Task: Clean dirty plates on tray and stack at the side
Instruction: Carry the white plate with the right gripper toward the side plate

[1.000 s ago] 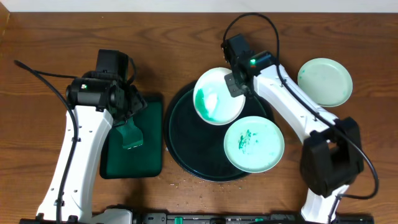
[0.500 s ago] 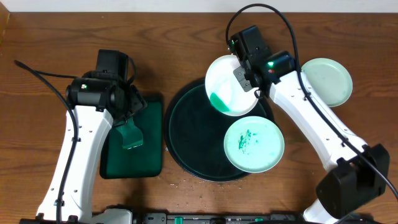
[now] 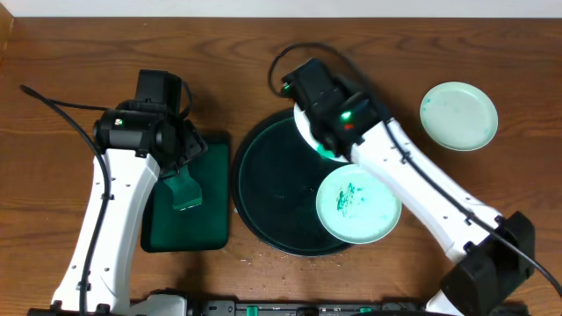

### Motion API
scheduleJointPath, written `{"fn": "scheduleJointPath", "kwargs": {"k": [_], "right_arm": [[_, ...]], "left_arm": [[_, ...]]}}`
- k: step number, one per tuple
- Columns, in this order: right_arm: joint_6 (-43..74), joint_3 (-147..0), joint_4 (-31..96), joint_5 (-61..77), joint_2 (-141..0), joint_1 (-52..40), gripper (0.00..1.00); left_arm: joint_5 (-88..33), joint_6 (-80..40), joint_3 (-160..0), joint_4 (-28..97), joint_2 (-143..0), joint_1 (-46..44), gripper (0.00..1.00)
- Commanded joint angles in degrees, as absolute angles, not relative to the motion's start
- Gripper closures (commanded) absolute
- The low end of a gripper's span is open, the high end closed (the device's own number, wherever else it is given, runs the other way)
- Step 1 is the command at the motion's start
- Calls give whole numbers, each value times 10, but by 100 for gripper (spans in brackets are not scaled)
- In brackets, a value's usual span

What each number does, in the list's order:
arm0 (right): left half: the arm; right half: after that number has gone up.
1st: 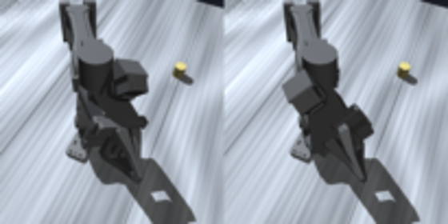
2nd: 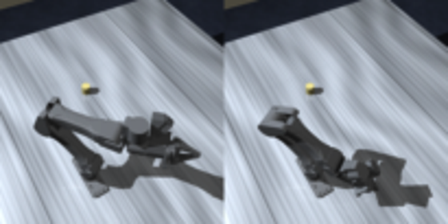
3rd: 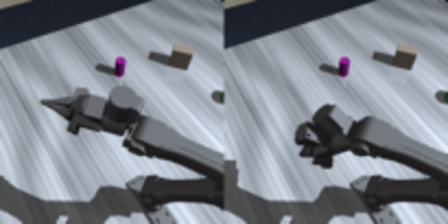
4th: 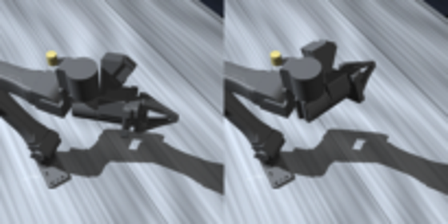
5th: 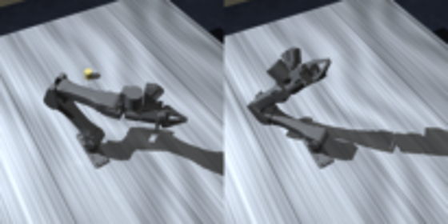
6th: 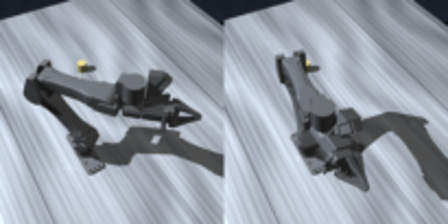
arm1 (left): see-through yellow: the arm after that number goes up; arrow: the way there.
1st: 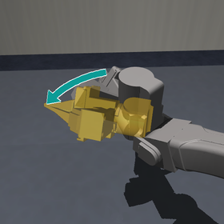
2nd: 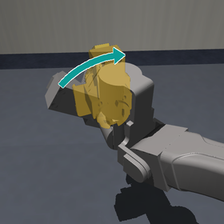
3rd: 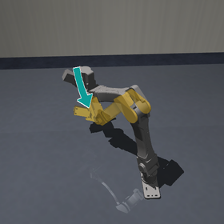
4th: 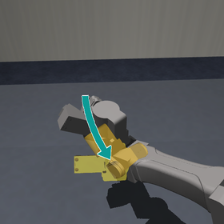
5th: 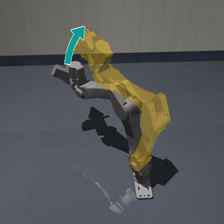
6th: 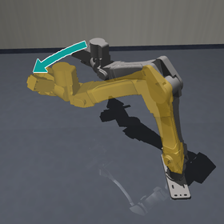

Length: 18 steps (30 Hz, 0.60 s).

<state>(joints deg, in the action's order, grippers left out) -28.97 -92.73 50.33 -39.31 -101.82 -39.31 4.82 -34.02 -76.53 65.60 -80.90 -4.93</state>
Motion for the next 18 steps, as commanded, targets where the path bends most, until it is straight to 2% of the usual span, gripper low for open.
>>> {"fn": "scheduleJointPath", "kwargs": {"k": [1, 13, 18], "right_arm": [[-367, -931, 502, -503, -1003, -421, 99], [-470, -931, 499, -629, -1003, -477, 99], [-511, -931, 460, -681, -1003, -488, 99]], "left_arm": [[50, -330, -769, 657, -819, -48, 20], [49, -330, -769, 660, -848, -48, 20], [49, -330, -769, 660, -855, -48, 20]]}}
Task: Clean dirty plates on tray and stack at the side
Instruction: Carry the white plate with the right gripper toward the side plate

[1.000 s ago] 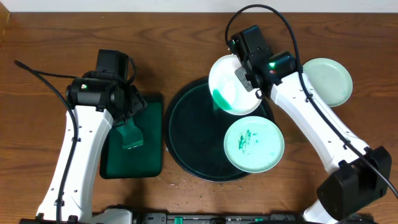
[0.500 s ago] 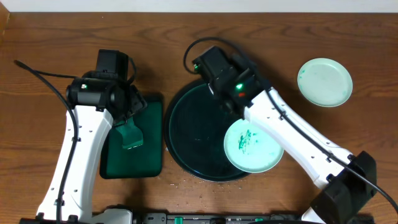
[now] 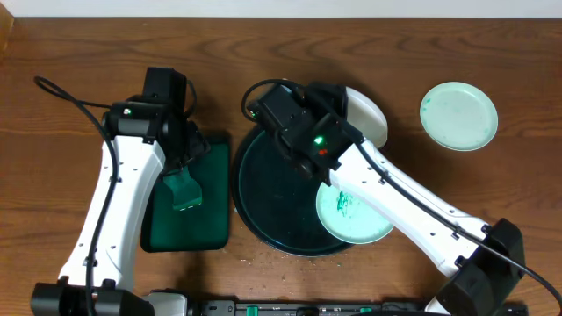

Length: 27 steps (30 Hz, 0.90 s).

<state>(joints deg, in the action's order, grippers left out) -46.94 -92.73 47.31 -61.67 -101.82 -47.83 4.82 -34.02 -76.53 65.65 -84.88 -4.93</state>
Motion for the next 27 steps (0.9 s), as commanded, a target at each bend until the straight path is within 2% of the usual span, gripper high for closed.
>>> {"fn": "scheduleJointPath", "kwargs": {"k": [1, 27], "right_arm": [[-518, -931, 452, -686, -1003, -489, 99], [-539, -931, 415, -707, -1003, -490, 99]], "left_arm": [[49, -330, -769, 660, -855, -48, 20], [49, -330, -769, 660, -855, -48, 20]]}}
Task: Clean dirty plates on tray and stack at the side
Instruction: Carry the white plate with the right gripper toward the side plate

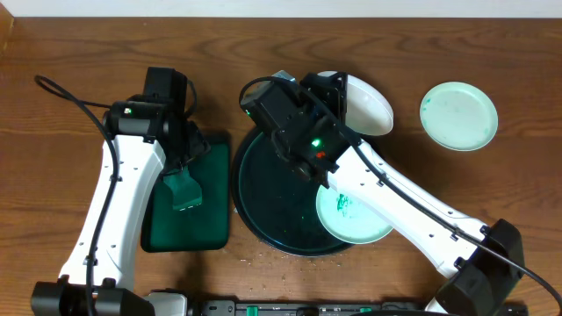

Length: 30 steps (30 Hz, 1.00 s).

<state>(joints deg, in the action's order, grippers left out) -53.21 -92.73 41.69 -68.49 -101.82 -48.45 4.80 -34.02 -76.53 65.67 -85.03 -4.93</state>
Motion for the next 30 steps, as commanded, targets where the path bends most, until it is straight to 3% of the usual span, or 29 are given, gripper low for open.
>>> {"fn": "scheduleJointPath", "kwargs": {"k": [1, 8, 13, 17, 22, 26, 30], "right_arm": [[-539, -931, 415, -707, -1003, -490, 99], [-538, -931, 413, -706, -1003, -490, 99], [-483, -931, 428, -612, -1004, -484, 99], [-497, -931, 371, -693, -1000, -502, 99], [-469, -931, 378, -564, -999, -498, 99], [-443, -931, 380, -632, -1005, -491, 99], [-392, -931, 420, -517, -1003, -485, 99]], "left_arm": [[49, -330, -769, 660, -855, -48, 20], [50, -330, -769, 660, -855, -48, 20], [49, -330, -769, 660, -855, -48, 20], [50, -330, -769, 662, -855, -48, 20], [49, -330, -769, 664, -855, -48, 20], [50, -325, -769, 670, -855, -48, 20], [50, -321, -769, 668, -855, -48, 20]]}}
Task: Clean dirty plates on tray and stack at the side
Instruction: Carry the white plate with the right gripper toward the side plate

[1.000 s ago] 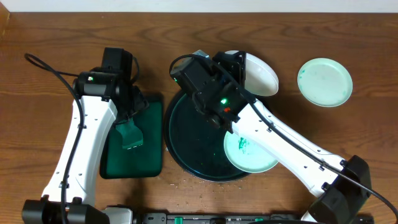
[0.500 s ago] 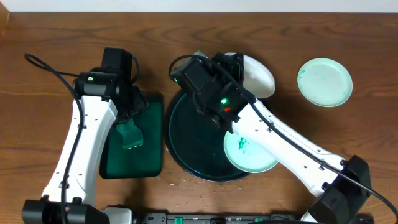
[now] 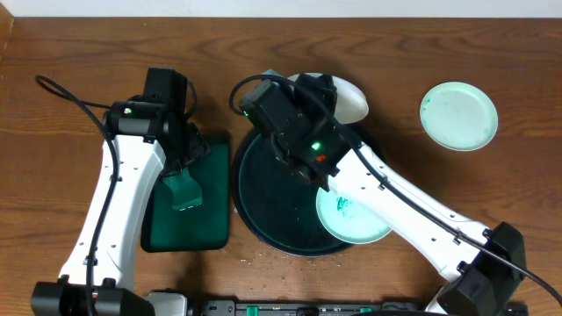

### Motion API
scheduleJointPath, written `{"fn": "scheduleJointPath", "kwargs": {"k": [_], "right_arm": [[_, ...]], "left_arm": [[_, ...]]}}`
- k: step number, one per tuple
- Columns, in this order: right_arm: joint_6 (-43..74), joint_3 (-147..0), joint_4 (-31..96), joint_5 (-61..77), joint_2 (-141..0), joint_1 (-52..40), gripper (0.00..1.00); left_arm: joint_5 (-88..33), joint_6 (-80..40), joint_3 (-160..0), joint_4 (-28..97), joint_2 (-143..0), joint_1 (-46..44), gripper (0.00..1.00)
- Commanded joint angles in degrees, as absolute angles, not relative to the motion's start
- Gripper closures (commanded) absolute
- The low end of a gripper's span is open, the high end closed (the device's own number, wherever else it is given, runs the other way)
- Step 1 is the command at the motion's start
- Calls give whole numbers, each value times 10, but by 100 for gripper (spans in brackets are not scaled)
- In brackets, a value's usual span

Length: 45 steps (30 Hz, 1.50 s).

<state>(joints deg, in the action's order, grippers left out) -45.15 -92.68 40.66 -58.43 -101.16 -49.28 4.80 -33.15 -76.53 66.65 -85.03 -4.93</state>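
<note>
A round dark tray [image 3: 263, 189] lies mid-table. A pale green plate with green smears [image 3: 356, 215] rests on its front right. My right gripper [image 3: 318, 91] is shut on the rim of a second pale plate [image 3: 344, 95], holding it tilted above the tray's back edge; the wrist hides most of the fingers. A third pale green plate [image 3: 458, 114] lies flat on the table at the right. My left gripper [image 3: 183, 180] points down over a dark green mat [image 3: 206, 219], shut on what looks like a small green sponge [image 3: 183, 193].
Cables loop off both arms at the back. Small crumbs lie on the wood [image 3: 250, 259] in front of the tray. The right arm's long link crosses the tray's right side and the smeared plate.
The plate in my right gripper has shifted a little left and back, and the wrist with it. The left arm, sponge and the other two plates have not moved.
My right gripper was first low on a plate at the tray's back right. Then it held that plate lifted and tilted over the tray's back right rim. Since then the plate has stayed raised, shifting slightly back and then left. The left gripper has stayed over the mat.
</note>
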Motion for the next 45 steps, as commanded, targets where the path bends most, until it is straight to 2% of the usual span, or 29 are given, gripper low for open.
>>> {"fn": "scheduleJointPath", "kwargs": {"k": [1, 5, 16, 19, 23, 27, 30, 32, 33, 38, 40, 43, 45], "right_arm": [[-368, -931, 427, -508, -1006, -477, 99], [-277, -931, 502, -493, -999, -478, 99], [-211, -932, 526, -390, -1007, -430, 99], [-158, -947, 588, -382, -998, -443, 99], [-154, -946, 552, -368, -1002, -432, 99], [-94, -963, 623, -309, -999, -420, 99], [-70, -963, 609, -314, -1001, -413, 99], [-14, -963, 613, -318, -1006, -392, 99], [14, -963, 625, -286, -1006, -380, 99], [13, -963, 622, 7, -1006, -339, 99], [49, -963, 623, -39, -1006, -329, 99], [161, -963, 677, -261, -1006, -323, 99], [168, -963, 703, -307, -1007, -322, 99]], "left_arm": [[50, -321, -769, 668, -855, -48, 20], [51, -321, -769, 668, -855, -48, 20], [51, -322, -769, 659, -855, -48, 20], [51, -321, -769, 662, -855, -48, 20], [51, -322, -769, 658, -855, -48, 20], [49, -321, -769, 663, -855, -48, 20], [49, -322, -769, 662, -855, -48, 20], [49, -322, -769, 662, -855, -48, 20], [49, -322, -769, 664, -855, -48, 20], [49, -322, -769, 665, -855, -48, 20], [49, -322, -769, 666, -855, -48, 20], [49, -322, -769, 666, -855, -48, 20], [49, -321, -769, 666, -855, -48, 20]]}}
